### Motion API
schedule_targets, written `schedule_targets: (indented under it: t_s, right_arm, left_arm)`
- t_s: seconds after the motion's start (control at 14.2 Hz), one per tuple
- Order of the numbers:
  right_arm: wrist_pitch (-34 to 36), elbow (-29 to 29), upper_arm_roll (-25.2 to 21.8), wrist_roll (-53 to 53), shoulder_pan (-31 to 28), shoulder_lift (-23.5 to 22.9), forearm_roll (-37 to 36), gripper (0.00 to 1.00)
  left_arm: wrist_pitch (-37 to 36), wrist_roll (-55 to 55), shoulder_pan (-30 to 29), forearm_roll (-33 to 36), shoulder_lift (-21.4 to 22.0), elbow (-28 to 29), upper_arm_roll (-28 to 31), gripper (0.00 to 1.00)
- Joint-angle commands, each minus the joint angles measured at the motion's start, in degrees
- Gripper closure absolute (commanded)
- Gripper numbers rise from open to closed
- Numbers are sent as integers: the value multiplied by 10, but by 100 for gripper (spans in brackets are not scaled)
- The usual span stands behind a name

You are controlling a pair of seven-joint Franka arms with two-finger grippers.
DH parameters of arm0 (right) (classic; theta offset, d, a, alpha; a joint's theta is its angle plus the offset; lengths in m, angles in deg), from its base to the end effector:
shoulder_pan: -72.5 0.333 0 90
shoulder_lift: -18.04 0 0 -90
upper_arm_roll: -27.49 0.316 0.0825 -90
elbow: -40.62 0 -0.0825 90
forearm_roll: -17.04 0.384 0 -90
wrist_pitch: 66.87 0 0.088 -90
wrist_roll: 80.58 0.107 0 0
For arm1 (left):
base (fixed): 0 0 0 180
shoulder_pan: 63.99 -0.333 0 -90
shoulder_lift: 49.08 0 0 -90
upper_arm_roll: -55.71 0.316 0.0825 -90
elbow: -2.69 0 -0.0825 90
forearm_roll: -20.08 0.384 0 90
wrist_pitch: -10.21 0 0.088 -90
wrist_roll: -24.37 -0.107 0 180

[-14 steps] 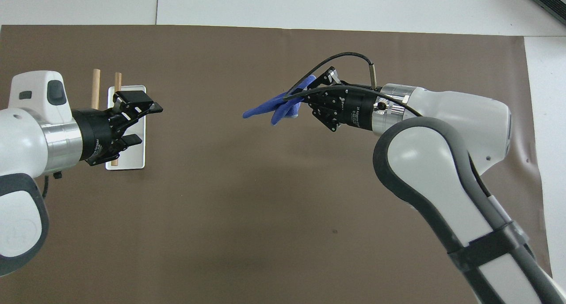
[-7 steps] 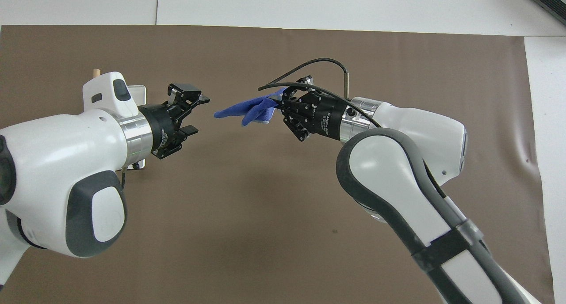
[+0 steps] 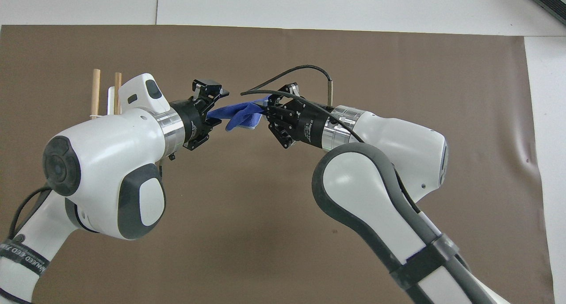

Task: Right arm passes towel to left arm to hang
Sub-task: 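Close the left gripper on the towel while the right gripper opens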

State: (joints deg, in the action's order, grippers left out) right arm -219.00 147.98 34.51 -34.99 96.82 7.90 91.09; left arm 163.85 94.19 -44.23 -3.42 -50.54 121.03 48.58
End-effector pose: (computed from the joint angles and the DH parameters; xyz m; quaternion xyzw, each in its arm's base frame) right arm 0.5620 0.3061 0.4697 -0.6981 0.5180 0.0877 0.4864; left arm 0.5375 -0.2580 0.4855 0.8170 0.4811 0.0838 0.3066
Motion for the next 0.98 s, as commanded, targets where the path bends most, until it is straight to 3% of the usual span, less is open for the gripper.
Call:
schedule_targets:
  t_s: [0.0, 0.35, 0.49, 0.56, 0.84, 0.91]
  right_arm:
    - [-11, 0, 4, -3, -3, 0, 14, 100]
    - [-12, 1, 4, -5, -3, 0, 14, 100]
    - [-12, 1, 4, -5, -3, 0, 14, 100]
    - [-12, 4, 4, -5, -2, 0, 14, 100]
    - [-11, 6, 4, -5, -3, 0, 14, 100]
    - [-11, 6, 4, -5, -3, 0, 14, 85]
  left_arm:
    - [11, 4, 6, -9, -2, -3, 8, 40]
    - [9, -46, 2, -9, -2, 0, 11, 72]
    - [5, -90, -1, -9, -2, 1, 11, 95]
    - [5, -102, -1, -9, -1, 1, 11, 100]
    - [9, -112, -3, -9, -2, -3, 11, 100]
    - [10, -113, -3, -8, -3, -5, 11, 100]
